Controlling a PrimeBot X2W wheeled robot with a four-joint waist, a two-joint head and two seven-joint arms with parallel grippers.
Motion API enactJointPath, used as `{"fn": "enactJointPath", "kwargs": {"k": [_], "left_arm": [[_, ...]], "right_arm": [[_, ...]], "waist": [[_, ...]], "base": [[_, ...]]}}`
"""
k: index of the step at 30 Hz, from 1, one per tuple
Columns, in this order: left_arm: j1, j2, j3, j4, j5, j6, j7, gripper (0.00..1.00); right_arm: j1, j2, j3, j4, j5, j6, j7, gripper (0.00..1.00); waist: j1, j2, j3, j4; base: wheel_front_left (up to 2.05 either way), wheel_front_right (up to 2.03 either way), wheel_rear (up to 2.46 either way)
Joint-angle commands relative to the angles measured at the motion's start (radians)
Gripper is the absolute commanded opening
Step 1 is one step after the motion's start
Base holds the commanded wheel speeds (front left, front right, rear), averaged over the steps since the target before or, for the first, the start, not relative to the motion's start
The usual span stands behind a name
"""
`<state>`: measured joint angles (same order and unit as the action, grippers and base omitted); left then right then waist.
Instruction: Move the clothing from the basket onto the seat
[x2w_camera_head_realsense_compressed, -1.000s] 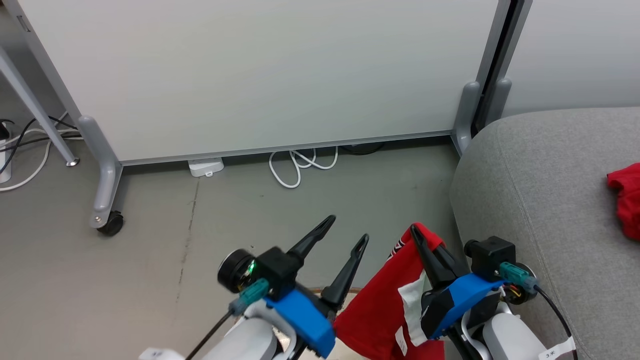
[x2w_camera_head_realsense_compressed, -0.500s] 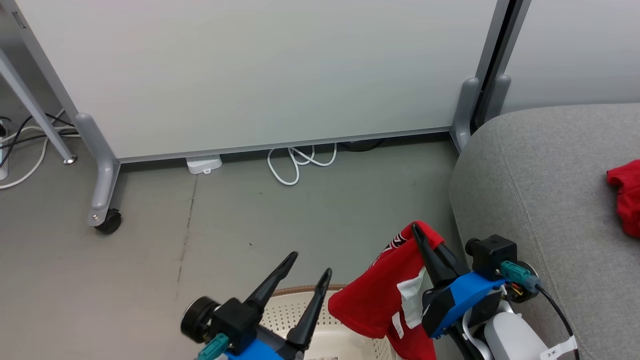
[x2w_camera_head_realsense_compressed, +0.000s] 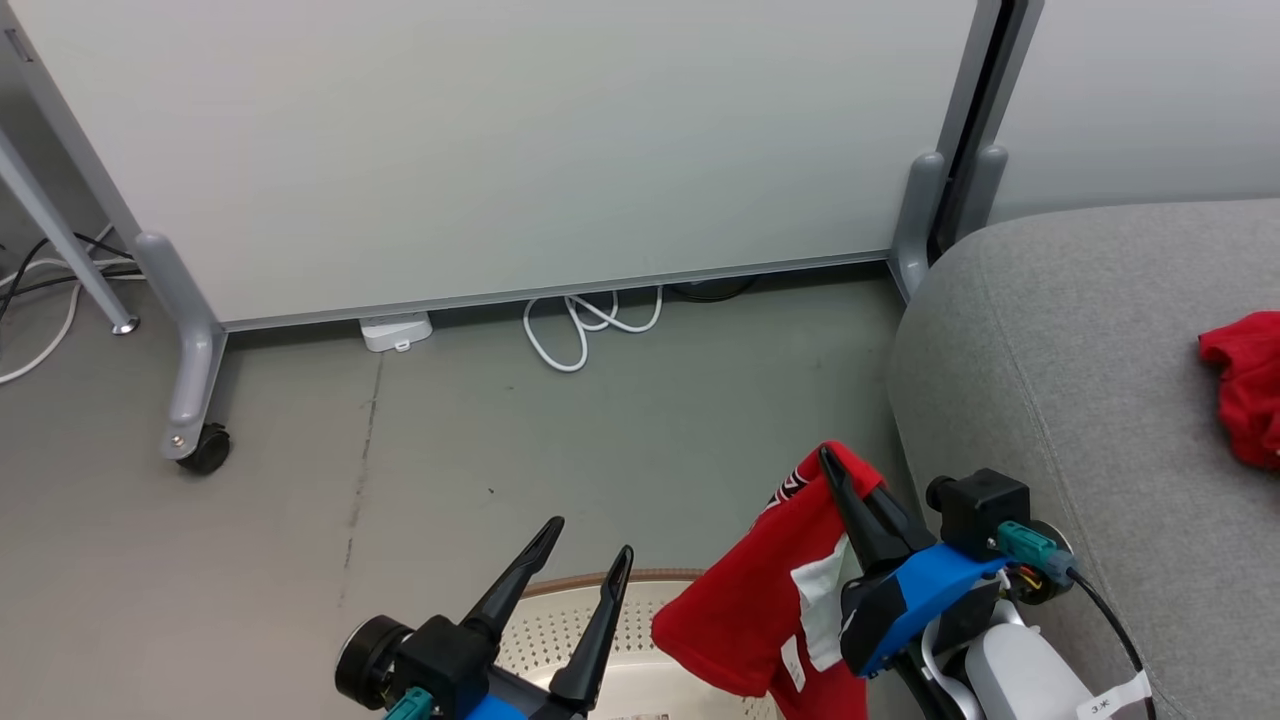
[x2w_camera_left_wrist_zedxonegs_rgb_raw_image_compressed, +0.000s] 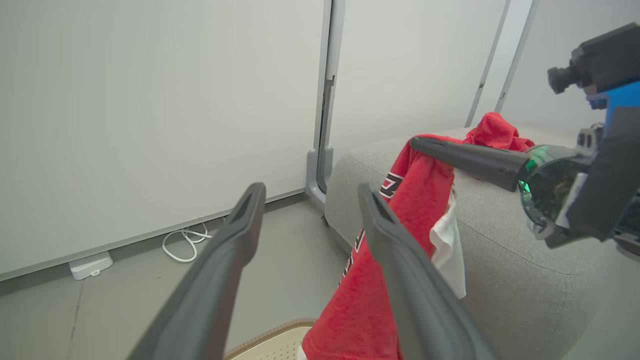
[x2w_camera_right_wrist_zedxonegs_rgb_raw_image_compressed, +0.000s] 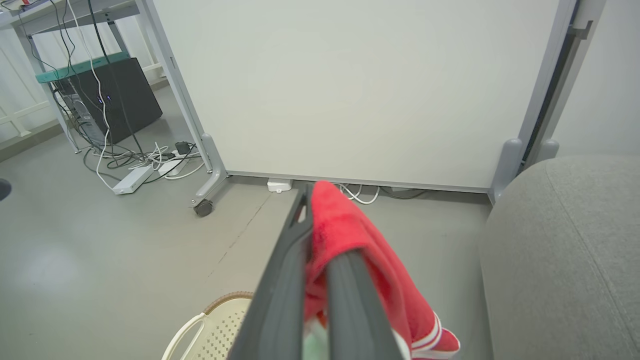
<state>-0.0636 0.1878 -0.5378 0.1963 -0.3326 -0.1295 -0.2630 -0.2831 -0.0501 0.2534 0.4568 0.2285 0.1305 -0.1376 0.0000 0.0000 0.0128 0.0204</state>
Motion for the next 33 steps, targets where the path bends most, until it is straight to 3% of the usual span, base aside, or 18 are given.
{"fn": "enactJointPath", "kwargs": {"k": [1,10,33], "left_arm": [[0.007,0.001,0.003,-0.006,0.006,-0.001,-0.003,1.00],[-0.008,0.002,-0.001,-0.005,0.004,-0.001,-0.003,1.00],[-0.057,0.022,-0.012,-0.017,0.003,-0.001,-0.003,1.00]], "right_arm": [[-0.006,-0.001,0.005,-0.006,0.002,0.001,-0.002,0.00],[-0.018,-0.001,0.003,-0.009,-0.004,0.001,-0.007,0.00],[-0.044,0.000,0.000,-0.005,0.020,0.001,-0.034,0.00]], "waist": [[0.0000,0.0000,0.001,-0.008],[0.0000,0.0000,0.013,-0.083],[0.0000,0.0000,0.077,-0.397]], "base": [[0.00,0.00,0.00],[0.00,0.00,0.00],[0.00,0.00,0.00]]}}
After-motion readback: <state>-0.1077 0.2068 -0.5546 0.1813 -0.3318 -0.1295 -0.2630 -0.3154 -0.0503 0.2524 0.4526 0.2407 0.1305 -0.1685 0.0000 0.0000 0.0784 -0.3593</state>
